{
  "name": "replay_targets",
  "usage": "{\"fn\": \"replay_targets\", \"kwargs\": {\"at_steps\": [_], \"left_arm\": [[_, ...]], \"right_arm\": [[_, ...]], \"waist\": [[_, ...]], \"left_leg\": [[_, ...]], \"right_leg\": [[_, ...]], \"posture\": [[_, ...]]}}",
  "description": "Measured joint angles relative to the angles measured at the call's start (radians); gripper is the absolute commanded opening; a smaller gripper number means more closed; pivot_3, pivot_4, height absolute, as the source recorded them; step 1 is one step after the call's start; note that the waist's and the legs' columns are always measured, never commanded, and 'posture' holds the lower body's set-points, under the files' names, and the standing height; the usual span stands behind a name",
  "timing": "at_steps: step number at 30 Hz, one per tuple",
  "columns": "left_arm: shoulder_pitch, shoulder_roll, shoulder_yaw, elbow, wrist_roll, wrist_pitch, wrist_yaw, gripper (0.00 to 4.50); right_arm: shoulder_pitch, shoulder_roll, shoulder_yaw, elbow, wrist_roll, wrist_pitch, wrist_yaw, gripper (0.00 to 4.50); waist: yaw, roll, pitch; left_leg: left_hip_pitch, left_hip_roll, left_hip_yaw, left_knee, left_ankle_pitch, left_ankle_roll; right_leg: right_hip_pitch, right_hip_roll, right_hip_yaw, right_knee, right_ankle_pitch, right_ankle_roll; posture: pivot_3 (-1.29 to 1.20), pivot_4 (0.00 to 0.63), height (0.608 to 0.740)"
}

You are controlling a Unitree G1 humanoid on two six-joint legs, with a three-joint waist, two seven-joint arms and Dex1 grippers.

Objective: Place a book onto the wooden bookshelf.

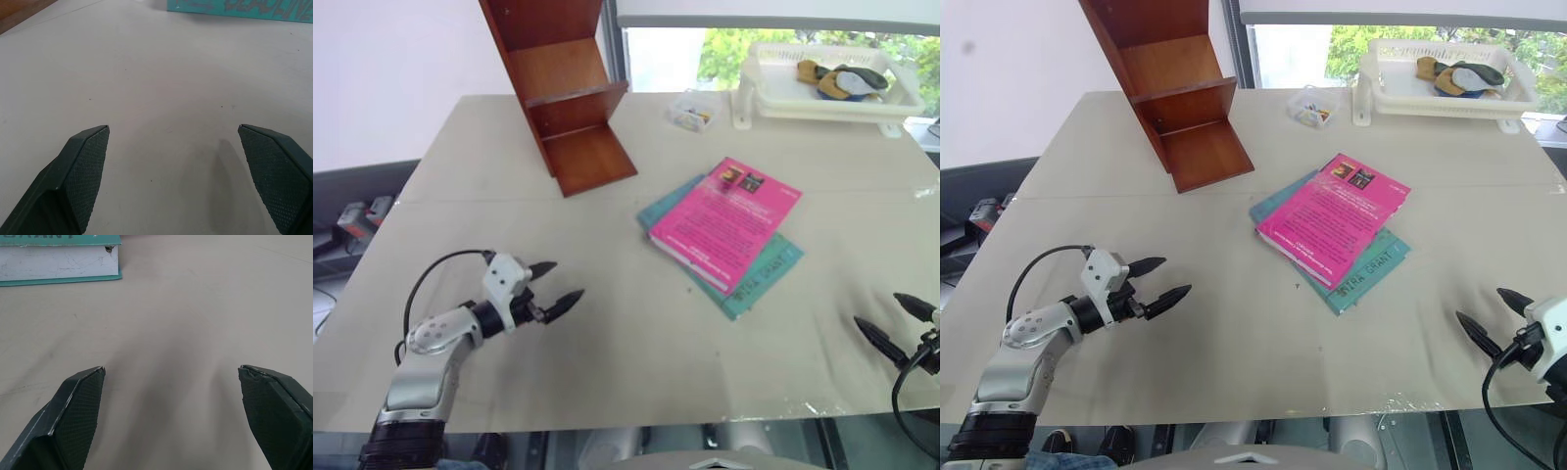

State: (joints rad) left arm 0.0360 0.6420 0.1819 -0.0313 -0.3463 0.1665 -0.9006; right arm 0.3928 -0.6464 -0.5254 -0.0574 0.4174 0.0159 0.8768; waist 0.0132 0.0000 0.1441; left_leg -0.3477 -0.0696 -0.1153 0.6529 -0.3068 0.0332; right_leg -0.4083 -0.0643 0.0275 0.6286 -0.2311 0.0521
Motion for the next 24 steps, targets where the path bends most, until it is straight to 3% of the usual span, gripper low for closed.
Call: {"fn": "replay_targets", "kwargs": {"at_steps": [24], "left_arm": [[-0.001,-0.007,0.000,0.000,0.000,-0.006,-0.012,4.47]], "right_arm": [[-0.003,0.006,0.005,0.000,-0.012,-0.007,0.007,4.45]], "waist": [[0.000,0.000,0.000]], "left_leg": [[0.001,0.000,0.001,0.000,0.000,0.000]], "right_leg": [[0.000,0.000,0.000,0.001,0.000,0.000]], "posture": [[0.00,0.150,0.740]]}}
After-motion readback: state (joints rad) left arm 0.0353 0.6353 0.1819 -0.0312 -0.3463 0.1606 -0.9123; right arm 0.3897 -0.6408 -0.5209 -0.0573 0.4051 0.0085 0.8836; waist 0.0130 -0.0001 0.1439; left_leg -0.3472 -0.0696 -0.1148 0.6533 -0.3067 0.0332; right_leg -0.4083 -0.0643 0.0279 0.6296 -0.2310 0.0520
